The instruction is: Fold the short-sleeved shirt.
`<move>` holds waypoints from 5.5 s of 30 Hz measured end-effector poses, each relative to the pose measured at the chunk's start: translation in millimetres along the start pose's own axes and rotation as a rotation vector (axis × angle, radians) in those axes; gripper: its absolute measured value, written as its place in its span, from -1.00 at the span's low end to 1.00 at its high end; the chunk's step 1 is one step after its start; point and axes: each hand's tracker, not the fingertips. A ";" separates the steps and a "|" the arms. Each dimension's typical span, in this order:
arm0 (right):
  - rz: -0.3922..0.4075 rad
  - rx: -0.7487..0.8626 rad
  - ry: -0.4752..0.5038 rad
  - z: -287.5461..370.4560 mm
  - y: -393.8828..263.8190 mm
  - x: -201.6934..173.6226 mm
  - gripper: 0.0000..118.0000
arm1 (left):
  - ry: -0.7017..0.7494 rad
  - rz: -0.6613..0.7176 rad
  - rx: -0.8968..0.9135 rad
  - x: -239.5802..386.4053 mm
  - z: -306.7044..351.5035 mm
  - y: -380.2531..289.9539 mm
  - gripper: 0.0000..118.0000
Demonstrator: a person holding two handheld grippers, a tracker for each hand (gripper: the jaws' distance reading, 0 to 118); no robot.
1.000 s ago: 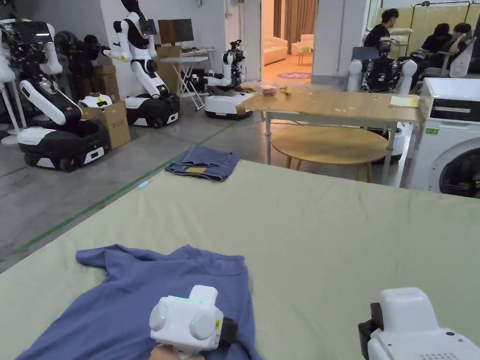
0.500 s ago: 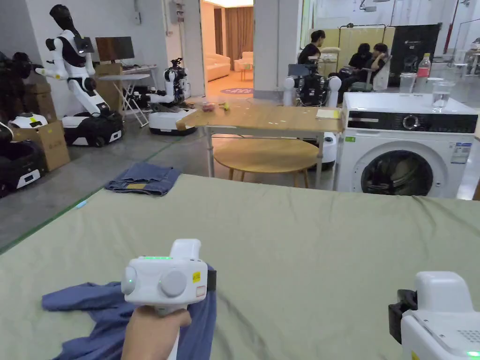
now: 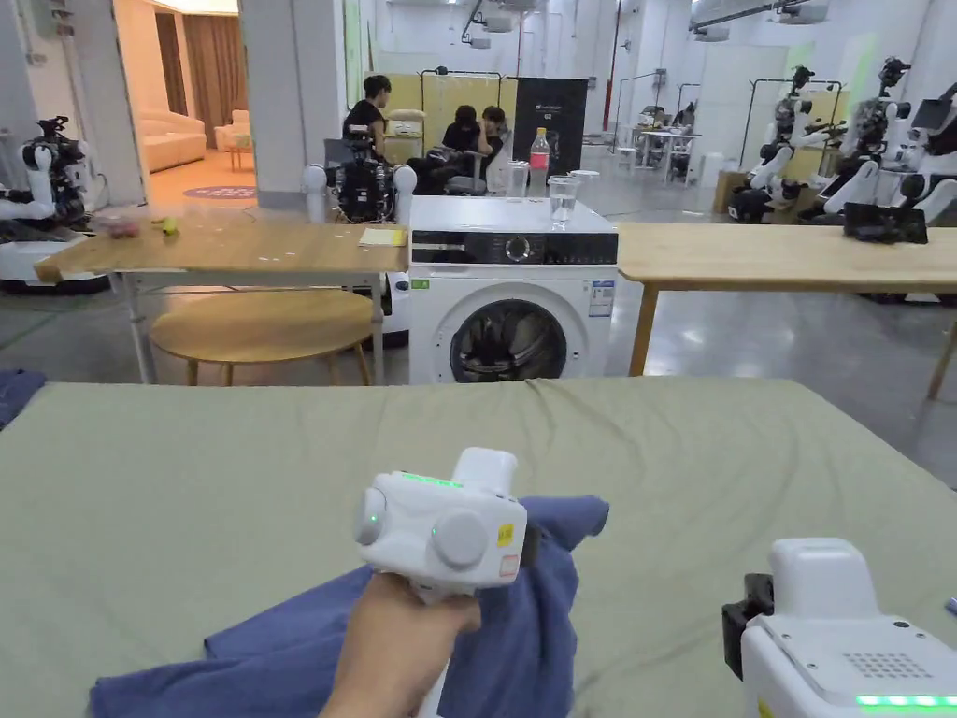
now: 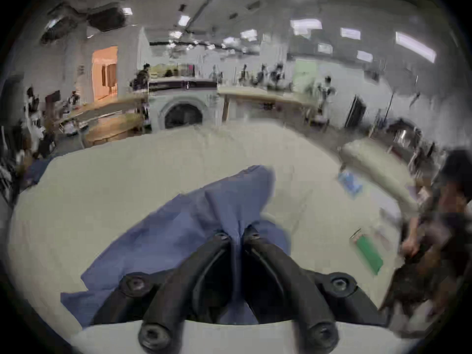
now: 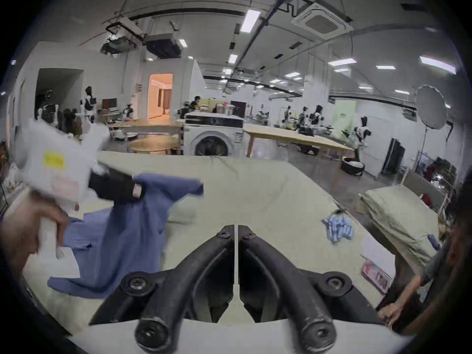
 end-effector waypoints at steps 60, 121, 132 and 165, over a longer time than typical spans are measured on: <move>0.218 -0.305 0.273 -226.1 -65.0 -48.1 0.79 | 0.457 0.324 -0.162 -281.9 47.3 -160.4 -1.00; -0.120 0.094 0.201 -150.1 200.7 9.0 -0.93 | 0.772 0.175 0.357 -293.7 245.9 67.6 -1.00; -0.080 -0.031 0.236 -97.1 50.3 35.1 -0.93 | 0.621 0.212 0.253 -251.0 262.7 -69.6 -1.00; 0.012 0.025 0.381 54.4 -47.0 -105.9 -1.00 | 0.389 0.192 0.223 -100.3 282.1 -201.4 -1.00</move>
